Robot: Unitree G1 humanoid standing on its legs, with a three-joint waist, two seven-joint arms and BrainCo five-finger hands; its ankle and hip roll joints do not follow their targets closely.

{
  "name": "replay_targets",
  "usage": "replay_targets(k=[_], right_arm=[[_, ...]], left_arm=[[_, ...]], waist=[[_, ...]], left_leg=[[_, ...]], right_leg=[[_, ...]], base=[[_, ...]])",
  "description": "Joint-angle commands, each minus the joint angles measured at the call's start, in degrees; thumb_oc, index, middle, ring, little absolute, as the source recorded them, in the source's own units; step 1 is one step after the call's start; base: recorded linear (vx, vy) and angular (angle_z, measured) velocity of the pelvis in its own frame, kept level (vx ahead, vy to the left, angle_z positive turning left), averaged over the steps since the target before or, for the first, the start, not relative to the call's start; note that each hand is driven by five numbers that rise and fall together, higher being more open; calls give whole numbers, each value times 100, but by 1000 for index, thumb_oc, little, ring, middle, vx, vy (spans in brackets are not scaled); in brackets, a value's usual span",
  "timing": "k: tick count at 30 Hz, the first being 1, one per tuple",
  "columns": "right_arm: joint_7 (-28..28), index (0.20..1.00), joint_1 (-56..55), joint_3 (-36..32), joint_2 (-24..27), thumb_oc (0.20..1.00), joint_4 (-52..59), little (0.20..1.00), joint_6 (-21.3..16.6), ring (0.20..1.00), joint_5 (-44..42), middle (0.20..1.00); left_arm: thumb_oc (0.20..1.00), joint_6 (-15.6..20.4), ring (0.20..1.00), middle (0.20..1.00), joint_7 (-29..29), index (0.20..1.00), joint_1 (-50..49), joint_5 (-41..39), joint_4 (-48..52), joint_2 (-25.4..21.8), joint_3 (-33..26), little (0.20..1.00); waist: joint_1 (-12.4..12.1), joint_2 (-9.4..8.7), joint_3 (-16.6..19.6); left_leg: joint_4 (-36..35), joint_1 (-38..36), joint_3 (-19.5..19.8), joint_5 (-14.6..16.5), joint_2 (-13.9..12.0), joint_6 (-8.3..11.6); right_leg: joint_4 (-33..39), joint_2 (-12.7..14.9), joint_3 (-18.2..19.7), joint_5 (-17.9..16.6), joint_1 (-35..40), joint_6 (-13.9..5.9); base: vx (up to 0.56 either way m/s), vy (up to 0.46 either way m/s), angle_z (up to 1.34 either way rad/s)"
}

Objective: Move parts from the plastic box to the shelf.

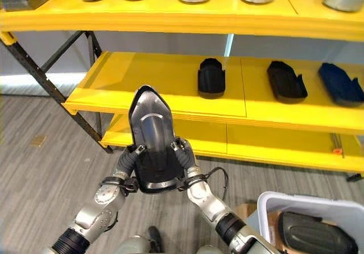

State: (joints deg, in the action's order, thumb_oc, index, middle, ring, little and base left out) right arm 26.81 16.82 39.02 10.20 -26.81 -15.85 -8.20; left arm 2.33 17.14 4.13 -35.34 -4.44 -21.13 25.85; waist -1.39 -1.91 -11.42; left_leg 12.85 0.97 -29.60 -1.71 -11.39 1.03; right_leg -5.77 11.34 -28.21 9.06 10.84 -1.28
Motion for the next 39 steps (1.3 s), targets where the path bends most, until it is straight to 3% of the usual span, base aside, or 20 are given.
replay_targets(k=[1,4,5,8,13,17,19,21,22,24,25,28,31,32,33,39], right_arm=[[3,200,-57,-6,191,200,-170,200,-320,200,-181,200],[25,200,-83,12,175,200,-276,200,-366,200,-147,200],[47,200,-121,-2,160,200,-281,200,-347,200,-134,200],[5,200,-180,-35,136,200,-274,200,-358,200,-70,200],[262,200,-162,-41,-55,200,-240,200,-295,200,3,200],[494,200,-1,-17,-216,200,-277,200,-183,200,-60,200],[514,200,31,-19,-240,200,-249,200,-144,200,-39,200],[424,200,102,-34,-252,200,-78,200,6,200,12,200],[353,200,89,-46,-208,200,-9,200,-15,200,12,200],[282,200,-22,-86,-98,200,113,200,-84,200,66,200],[214,200,-78,-121,-18,200,174,200,-134,200,18,200],[132,200,6,-156,-3,200,196,200,-142,200,16,200],[-9,200,-77,-260,38,200,190,200,-212,200,-16,200],[-20,200,-70,-269,36,200,174,200,-221,200,-27,200],[-93,200,-46,-315,48,200,92,200,-274,200,-103,200],[-132,200,81,-328,155,200,-177,200,-372,200,-184,200]], left_arm=[[200,642,200,200,-574,200,402,-525,721,591,-163,200],[200,653,200,200,-574,200,433,-571,602,594,-166,200],[200,631,200,200,-557,200,473,-598,525,582,-144,200],[200,601,200,200,-560,200,493,-620,469,586,-146,200],[200,595,200,200,-770,200,520,-435,373,563,-73,200],[200,626,200,200,-735,200,536,-376,430,556,-116,200],[200,628,200,200,-718,200,540,-368,452,563,-136,200],[200,647,200,200,-517,200,608,-363,515,544,-203,200],[200,664,200,200,-416,200,669,-399,520,521,-216,200],[200,664,200,200,-294,200,681,-353,586,545,-230,200],[200,684,200,200,-242,200,640,-290,660,582,-233,200],[200,712,200,200,-273,200,602,-166,742,582,-231,200],[200,595,200,200,-618,200,614,-312,715,436,-226,200],[200,565,200,200,-652,200,599,-333,722,438,-217,200],[200,500,200,200,-676,200,529,-376,753,451,-154,200],[200,497,200,200,-302,200,420,-207,757,402,-43,200]], waist=[[79,393,293],[115,423,318],[138,437,335],[134,466,375],[24,564,475],[-152,631,527],[-183,638,531],[-159,617,480],[-95,538,420],[-25,388,363],[1,334,326],[60,355,171],[267,385,51],[257,374,54],[229,358,80],[154,282,293]], left_leg=[[-48,-410,258,-188,-1014,599],[-184,-497,332,49,-743,473],[-326,-518,404,231,-503,370],[-533,-578,547,343,-218,273],[-1068,-709,854,271,351,-10],[-1381,-727,915,135,584,-106],[-1410,-720,909,113,606,-121],[-1427,-680,868,124,684,-122],[-1355,-611,857,182,726,-80],[-1231,-474,812,229,743,9],[-1153,-400,730,263,705,63],[-1184,-632,554,469,691,24],[-1139,-920,372,744,611,-22],[-1102,-946,310,755,593,-4],[-919,-1005,219,820,515,62],[-251,-851,136,1092,379,165]], right_leg=[[-382,-251,61,239,-291,-52],[-565,-158,174,300,-293,-108],[-624,-121,258,298,-280,-171],[-719,-56,324,301,-303,-281],[-893,104,390,118,-517,-557],[-973,108,164,101,-593,-700],[-1017,120,123,101,-644,-730],[-989,-57,215,95,-757,-706],[-641,-251,379,-12,-661,-615],[270,-358,575,-467,-488,-524],[825,-201,569,-876,-468,-594],[926,164,681,-1453,-956,-902],[671,200,962,-1419,-1210,-977],[657,180,886,-1408,-1177,-953],[614,66,698,-1316,-1022,-845],[551,-180,587,-871,-688,-506]], base=[[163,424,30],[203,504,21],[164,407,0],[118,348,2],[113,387,13],[89,286,-8],[59,166,-38],[95,129,-25],[123,-7,-41],[150,-84,-45],[116,-101,-24],[150,-92,-36],[269,-187,-6],[456,-330,67],[343,-238,63],[324,-214,39]])
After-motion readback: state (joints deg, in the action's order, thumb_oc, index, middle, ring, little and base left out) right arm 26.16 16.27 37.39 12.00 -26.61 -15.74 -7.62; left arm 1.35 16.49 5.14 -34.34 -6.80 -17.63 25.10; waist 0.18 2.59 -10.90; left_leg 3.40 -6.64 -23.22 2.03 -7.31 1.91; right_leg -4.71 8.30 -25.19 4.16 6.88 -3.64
